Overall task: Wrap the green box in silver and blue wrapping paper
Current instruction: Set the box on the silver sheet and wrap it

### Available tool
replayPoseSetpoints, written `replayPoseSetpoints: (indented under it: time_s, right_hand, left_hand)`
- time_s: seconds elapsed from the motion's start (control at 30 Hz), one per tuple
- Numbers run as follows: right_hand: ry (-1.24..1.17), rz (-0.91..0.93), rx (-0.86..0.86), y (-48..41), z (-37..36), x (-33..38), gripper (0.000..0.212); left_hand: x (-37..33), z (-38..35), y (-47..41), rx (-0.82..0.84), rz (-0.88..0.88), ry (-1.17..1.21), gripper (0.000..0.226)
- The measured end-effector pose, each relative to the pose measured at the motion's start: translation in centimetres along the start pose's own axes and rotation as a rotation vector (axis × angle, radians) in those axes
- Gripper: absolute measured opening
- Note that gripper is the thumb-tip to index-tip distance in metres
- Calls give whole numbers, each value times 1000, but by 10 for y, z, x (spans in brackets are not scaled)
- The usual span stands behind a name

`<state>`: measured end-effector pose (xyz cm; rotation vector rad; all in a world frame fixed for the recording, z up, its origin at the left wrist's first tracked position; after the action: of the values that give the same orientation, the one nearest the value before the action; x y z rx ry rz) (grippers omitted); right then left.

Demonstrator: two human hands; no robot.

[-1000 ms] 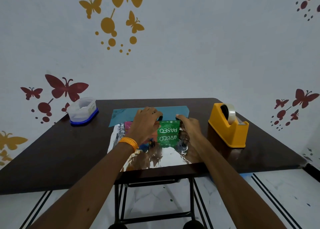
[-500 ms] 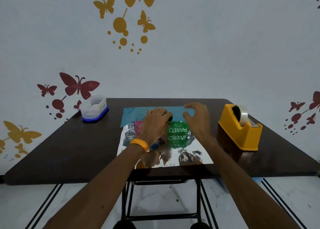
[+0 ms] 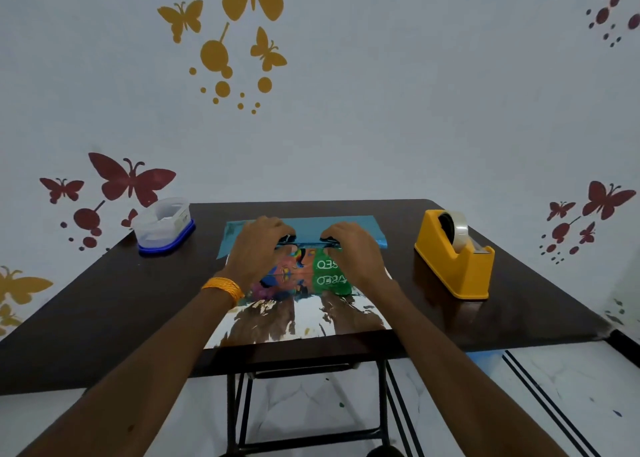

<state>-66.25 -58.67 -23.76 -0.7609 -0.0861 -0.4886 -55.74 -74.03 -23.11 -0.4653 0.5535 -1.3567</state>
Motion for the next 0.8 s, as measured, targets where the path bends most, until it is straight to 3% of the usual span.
replayPoseSetpoints:
  time_s: [0.27, 0.33, 0.47, 0.8]
  right_hand:
    - [190, -22, -99, 12, 2, 5, 24]
    - [244, 30, 16, 21, -2, 19, 15]
    - [184, 83, 272, 36, -21, 33, 38]
    - [127, 53, 273, 42, -30, 40, 36]
  left_hand:
    - [-7, -8, -10, -26, 27, -15, 35]
    - [-6, -12, -12, -27, 13, -16, 35]
    - [-6, -15, -12, -37, 11, -17, 32]
    - [-11, -15, -12, -49, 42, -30, 28]
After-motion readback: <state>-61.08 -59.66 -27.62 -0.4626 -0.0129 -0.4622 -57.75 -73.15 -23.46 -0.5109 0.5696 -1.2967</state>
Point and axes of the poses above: each hand's wrist, its own y-axis away from the middle knuckle, its own z-axis out of the back of the hand, x = y × z, the point moved 5 cm from there along -y, towards the middle knuckle
